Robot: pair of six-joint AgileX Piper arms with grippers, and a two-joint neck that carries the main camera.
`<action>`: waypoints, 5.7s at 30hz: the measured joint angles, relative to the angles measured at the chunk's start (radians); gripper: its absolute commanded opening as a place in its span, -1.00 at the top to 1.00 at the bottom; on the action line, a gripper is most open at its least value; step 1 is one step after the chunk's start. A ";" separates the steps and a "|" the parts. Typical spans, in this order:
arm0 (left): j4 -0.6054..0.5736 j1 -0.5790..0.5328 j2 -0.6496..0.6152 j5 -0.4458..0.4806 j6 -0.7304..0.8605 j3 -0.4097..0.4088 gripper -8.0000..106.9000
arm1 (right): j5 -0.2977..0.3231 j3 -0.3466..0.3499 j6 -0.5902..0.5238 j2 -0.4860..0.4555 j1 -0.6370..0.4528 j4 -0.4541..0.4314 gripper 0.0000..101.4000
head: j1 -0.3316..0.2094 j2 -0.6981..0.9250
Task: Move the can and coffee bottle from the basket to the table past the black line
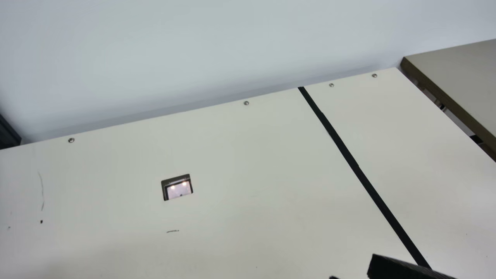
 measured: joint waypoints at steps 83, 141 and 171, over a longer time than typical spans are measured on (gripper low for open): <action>0.076 0.359 0.671 -0.404 -0.088 -0.371 -0.71 | 0.000 0.000 0.000 0.000 0.000 0.000 -1.00 | -0.107 0.972; -0.308 0.579 1.974 -0.105 0.712 -1.129 -0.71 | 0.000 0.000 0.000 0.000 0.000 0.000 -1.00 | -0.107 0.972; -0.401 0.568 2.113 -0.246 0.775 -1.195 0.68 | 0.000 0.000 0.000 0.000 0.000 0.000 -1.00 | -0.107 0.978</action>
